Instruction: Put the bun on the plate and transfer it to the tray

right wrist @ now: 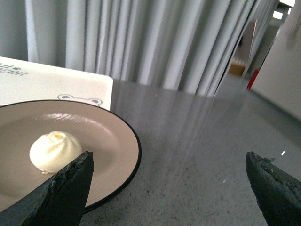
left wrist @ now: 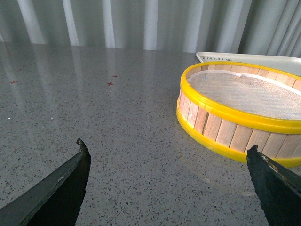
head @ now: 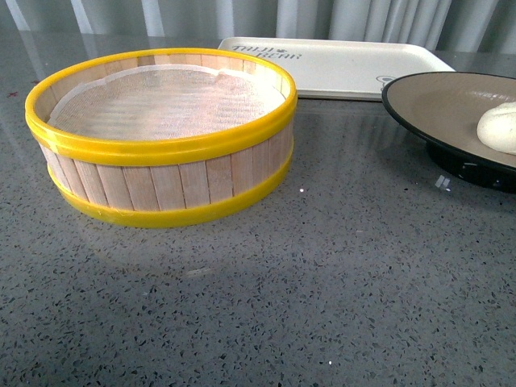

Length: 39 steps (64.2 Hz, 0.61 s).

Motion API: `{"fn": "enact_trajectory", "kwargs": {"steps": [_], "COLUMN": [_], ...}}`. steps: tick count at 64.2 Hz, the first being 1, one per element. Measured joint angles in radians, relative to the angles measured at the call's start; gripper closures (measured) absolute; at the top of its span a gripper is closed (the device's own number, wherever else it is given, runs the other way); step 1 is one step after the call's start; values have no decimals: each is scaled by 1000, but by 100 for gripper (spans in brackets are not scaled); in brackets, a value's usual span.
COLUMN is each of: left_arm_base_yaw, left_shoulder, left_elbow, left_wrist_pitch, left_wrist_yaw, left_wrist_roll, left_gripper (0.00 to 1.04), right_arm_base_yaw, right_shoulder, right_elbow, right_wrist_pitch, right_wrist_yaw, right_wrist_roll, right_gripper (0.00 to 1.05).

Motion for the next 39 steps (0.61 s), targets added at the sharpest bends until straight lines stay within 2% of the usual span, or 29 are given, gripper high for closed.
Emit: {"fn": "enact_trajectory", "kwargs": {"steps": [8,16,25,39], "left_arm_base_yaw": [0,0,0,0], "left_shoulder": [0,0,0,0], "left_elbow": [0,0,0,0], "left_wrist_pitch": [0,0,0,0], "left_wrist_yaw": [-1,0,0,0], "left_wrist_roll": [0,0,0,0], "left_gripper": [7,7,7,7], "right_arm_base_yaw": [-142,-216,-229,-195], "right_shoulder": [237,410,504,587], "right_elbow": [113,218,278,296], "right_wrist_pitch": [-76,-175,-225,-225], "right_wrist_yaw": [-157,-293,-378,-459], "right_wrist_roll": [245,521,762,1022], "right_gripper": [9,9,9,9]}}
